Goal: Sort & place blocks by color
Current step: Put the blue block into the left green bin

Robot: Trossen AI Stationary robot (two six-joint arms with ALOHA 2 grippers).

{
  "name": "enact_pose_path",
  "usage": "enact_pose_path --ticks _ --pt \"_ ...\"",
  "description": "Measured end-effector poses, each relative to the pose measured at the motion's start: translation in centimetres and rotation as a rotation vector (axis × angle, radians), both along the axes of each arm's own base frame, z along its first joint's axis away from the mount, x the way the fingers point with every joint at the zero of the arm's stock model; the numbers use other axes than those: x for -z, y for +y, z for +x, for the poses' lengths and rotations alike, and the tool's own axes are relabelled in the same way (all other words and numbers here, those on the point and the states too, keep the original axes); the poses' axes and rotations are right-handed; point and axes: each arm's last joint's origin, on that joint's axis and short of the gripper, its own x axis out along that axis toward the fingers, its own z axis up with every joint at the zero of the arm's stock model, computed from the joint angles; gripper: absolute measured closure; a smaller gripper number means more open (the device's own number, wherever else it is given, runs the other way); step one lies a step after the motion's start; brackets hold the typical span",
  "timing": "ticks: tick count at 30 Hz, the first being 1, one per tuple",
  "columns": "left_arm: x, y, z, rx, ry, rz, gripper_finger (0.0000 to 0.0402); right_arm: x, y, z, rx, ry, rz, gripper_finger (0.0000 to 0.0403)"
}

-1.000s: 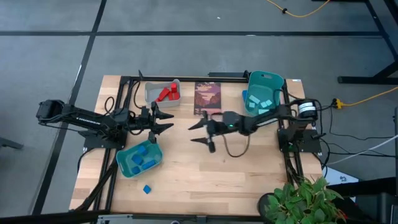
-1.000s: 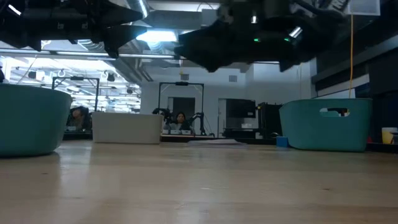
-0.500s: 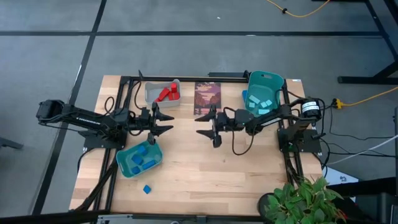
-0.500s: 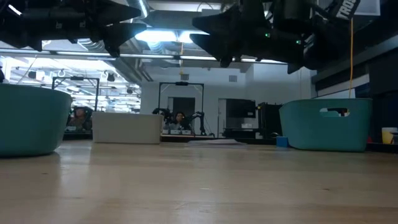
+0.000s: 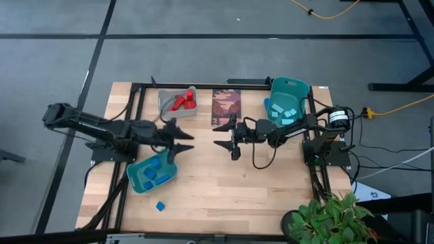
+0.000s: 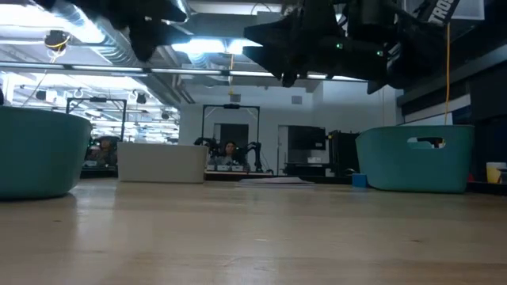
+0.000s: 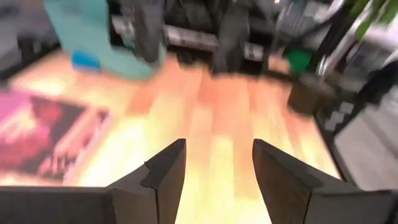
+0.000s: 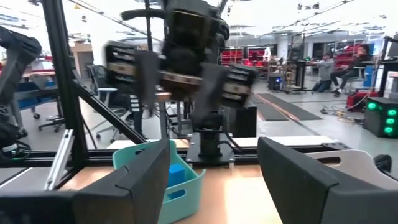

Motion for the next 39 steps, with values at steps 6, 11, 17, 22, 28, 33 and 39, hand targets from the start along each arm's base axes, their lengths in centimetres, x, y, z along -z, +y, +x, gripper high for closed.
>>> enact_pose_path --ticks 6,11,17,22,28,33,39 --pt "-4.2 -4.0 0.4 -0.009 0.210 -0.134 0.0223 0.0 -0.7 0.0 0.024 0.001 -0.007 0.0158" --pt "-4.9 -8.2 0.8 -0.005 0.380 -0.320 0.0223 0.2 -1.1 0.0 0.031 0.022 0.027 0.0158" --pt "-2.9 -14.4 1.7 -0.022 0.528 -0.468 0.0223 0.3 -1.1 0.0 0.028 0.035 0.047 0.0158" --pt "0.4 -19.0 2.0 -0.133 0.675 -0.588 0.0223 0.4 -1.1 0.0 0.027 0.044 0.049 0.0158" --pt "2.2 -23.5 1.0 -0.322 0.951 -0.616 0.0223 0.5 -1.1 0.0 0.027 0.048 0.047 0.0158" --pt "2.2 -24.5 0.3 -0.551 1.100 -0.501 0.0223 0.5 -1.3 0.0 0.048 0.047 0.040 0.0158" --pt "3.4 -25.0 0.8 -0.568 1.085 -0.456 0.0223 0.5 -1.9 0.0 0.067 0.047 0.048 0.0158"
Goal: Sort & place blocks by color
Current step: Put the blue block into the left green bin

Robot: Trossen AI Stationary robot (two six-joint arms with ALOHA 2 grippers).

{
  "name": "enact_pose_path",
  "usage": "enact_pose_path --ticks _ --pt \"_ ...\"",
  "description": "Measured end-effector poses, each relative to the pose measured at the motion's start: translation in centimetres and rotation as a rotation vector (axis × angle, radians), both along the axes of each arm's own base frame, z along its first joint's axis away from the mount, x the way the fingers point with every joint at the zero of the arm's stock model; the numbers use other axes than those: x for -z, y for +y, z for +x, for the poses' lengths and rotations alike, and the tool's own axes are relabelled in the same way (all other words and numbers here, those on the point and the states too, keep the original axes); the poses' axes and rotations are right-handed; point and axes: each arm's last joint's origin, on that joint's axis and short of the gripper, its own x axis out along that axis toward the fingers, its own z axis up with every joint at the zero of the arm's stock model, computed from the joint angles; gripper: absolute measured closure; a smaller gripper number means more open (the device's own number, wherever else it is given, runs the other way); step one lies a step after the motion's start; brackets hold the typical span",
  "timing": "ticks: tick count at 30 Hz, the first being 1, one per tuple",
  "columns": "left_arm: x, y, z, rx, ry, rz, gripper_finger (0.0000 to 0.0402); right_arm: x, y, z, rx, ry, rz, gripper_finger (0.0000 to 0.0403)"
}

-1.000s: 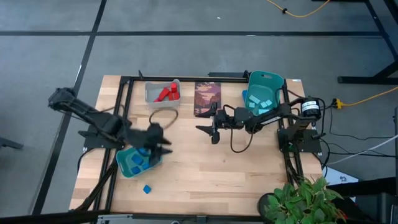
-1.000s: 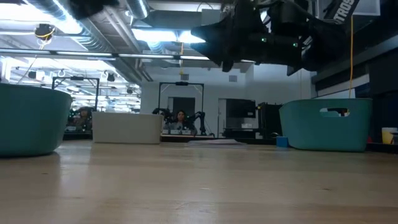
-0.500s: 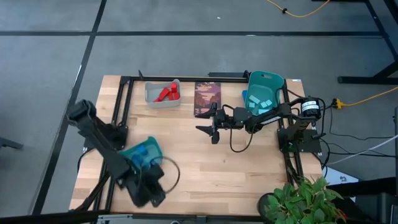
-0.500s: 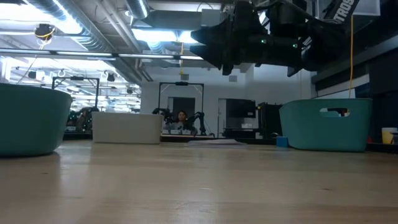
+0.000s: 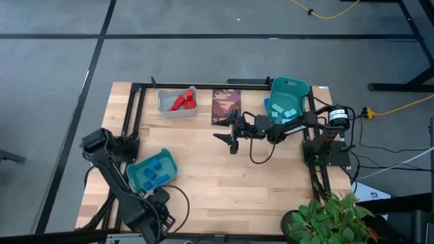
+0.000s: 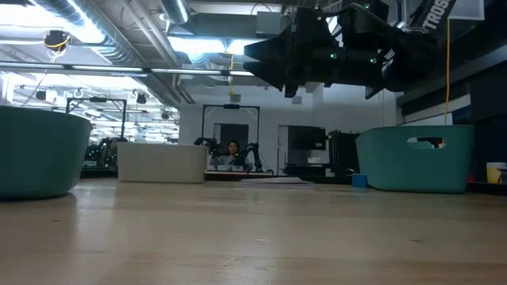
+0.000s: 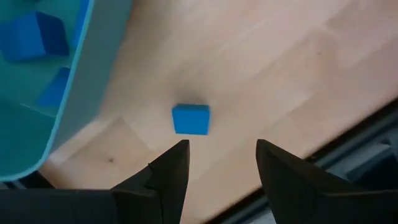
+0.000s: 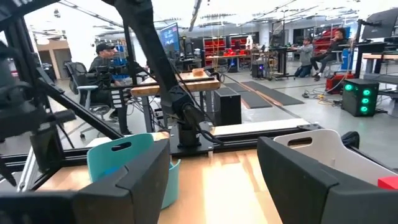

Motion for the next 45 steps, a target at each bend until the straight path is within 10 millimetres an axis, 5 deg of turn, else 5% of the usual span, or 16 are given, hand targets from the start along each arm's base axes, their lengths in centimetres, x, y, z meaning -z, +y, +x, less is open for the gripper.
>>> enact_pose_path --ticks 19,45 --pt "5.5 0.9 -0.8 -0.007 0.054 0.025 0.0223 0.3 -0.1 0.0 0.004 0.032 0.002 0.0158" --pt "5.6 0.8 -0.6 0.064 0.018 0.036 0.0223 0.4 -0.1 0.0 0.005 0.044 0.001 0.0158"
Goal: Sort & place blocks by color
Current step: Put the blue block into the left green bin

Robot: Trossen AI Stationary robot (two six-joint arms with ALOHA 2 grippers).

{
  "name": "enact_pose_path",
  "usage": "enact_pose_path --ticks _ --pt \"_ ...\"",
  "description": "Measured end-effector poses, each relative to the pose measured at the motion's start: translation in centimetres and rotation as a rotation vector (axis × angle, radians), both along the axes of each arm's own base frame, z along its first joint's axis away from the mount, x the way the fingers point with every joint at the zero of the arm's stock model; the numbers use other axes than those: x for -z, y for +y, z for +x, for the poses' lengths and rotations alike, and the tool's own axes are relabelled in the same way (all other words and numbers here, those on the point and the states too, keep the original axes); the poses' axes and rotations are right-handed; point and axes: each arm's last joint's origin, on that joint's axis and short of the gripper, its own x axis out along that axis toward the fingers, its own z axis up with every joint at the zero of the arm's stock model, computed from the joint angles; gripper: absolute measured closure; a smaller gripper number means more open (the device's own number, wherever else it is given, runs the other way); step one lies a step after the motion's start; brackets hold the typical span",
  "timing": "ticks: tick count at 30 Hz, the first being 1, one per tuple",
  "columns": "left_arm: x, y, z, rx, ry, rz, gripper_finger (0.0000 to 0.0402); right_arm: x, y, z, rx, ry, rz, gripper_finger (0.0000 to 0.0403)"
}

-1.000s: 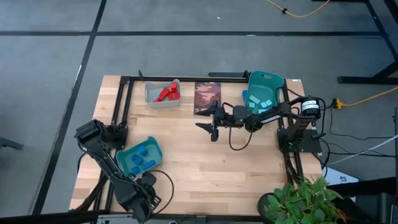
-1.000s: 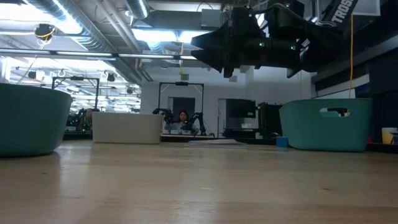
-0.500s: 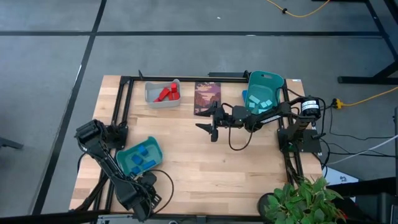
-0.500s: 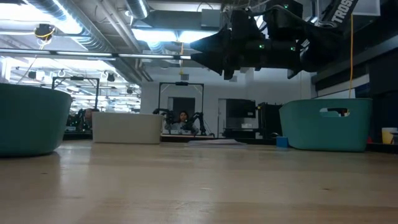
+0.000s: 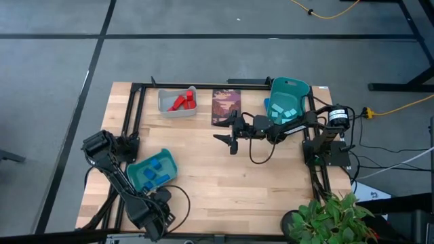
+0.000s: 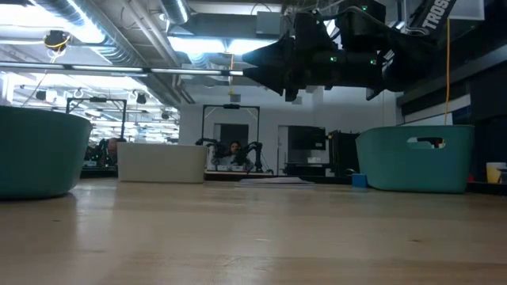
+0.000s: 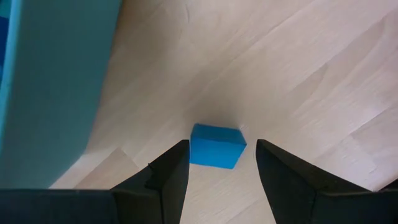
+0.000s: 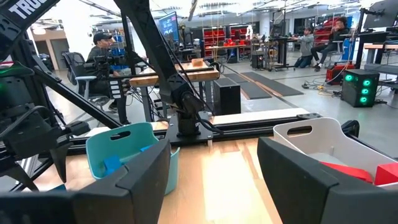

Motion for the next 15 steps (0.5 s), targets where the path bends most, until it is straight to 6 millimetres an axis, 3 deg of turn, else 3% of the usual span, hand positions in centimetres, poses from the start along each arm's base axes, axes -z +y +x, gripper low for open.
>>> enact_pose_path --ticks 8,15 --pt "0.1 0.1 -0.2 0.034 0.030 0.004 0.0223 0.0 0.0 0.0 0.000 0.000 0.000 0.0158" --pt "1.8 0.6 -0.8 0.043 0.046 -0.007 0.0223 0.0 0.0 0.0 0.000 0.000 0.000 0.0158"
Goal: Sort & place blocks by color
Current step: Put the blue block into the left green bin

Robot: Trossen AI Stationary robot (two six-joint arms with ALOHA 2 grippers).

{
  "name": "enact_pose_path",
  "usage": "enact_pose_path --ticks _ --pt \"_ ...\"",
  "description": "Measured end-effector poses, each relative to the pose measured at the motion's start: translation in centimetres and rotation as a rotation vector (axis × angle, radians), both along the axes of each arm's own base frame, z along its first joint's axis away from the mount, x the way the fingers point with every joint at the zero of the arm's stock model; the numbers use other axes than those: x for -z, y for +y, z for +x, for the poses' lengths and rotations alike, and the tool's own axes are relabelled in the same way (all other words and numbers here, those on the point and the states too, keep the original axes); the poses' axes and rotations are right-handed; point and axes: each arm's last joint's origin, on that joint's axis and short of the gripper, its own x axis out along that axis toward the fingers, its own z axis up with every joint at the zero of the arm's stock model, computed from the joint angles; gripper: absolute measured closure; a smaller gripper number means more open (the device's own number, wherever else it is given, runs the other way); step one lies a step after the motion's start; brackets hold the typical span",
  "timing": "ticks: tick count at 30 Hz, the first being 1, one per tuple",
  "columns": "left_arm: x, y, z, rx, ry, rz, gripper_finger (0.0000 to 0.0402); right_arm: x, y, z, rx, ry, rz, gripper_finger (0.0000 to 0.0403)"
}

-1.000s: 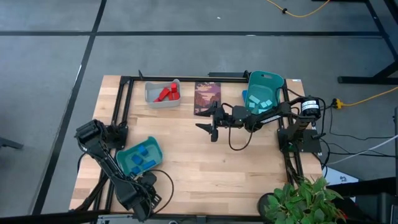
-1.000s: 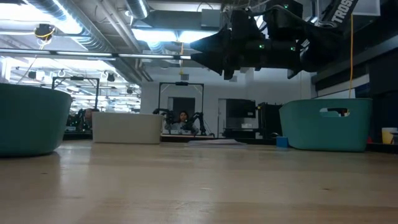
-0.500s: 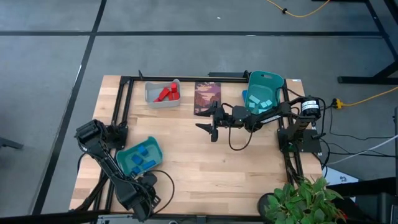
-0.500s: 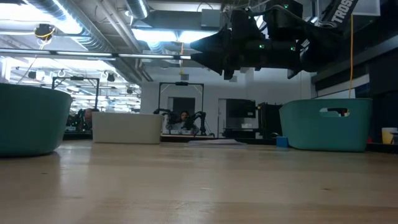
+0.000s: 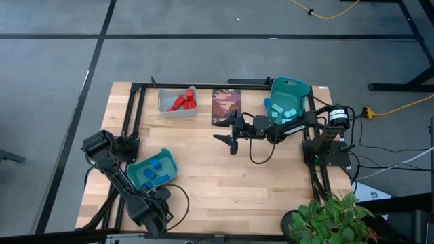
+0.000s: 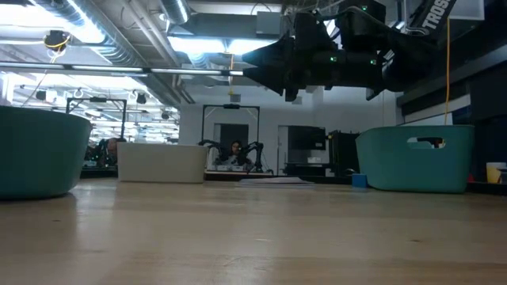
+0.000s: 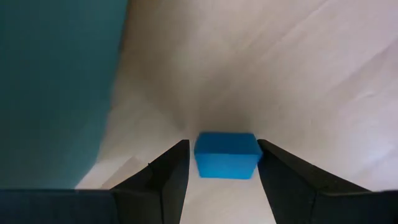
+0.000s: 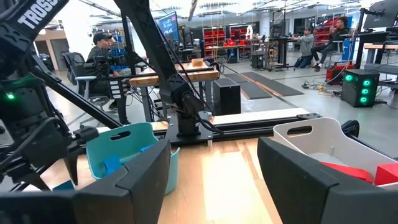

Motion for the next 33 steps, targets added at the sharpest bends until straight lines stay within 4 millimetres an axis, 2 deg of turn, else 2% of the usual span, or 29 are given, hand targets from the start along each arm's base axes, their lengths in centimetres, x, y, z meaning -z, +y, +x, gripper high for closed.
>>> enact_pose_path --ticks 6,14,23,30,33 --pt "0.7 0.3 -0.2 0.004 -0.011 0.011 0.0223 0.0 0.0 0.0 0.000 0.000 0.000 0.0158" --pt "0.8 0.4 -0.3 0.004 -0.012 0.011 0.0224 0.0 0.0 0.0 0.000 0.000 0.000 0.0158" --pt "0.1 -0.1 0.1 0.023 -0.020 -0.003 0.0271 0.0 0.0 0.0 0.000 0.000 0.000 0.0158" --pt "-0.7 -0.4 0.4 0.044 -0.022 -0.013 0.0272 0.0 0.0 0.0 0.000 0.000 0.000 0.0158" --pt "-1.8 -0.9 0.8 0.102 -0.051 -0.036 0.0272 0.0 0.0 0.0 0.000 0.000 0.000 0.0158"
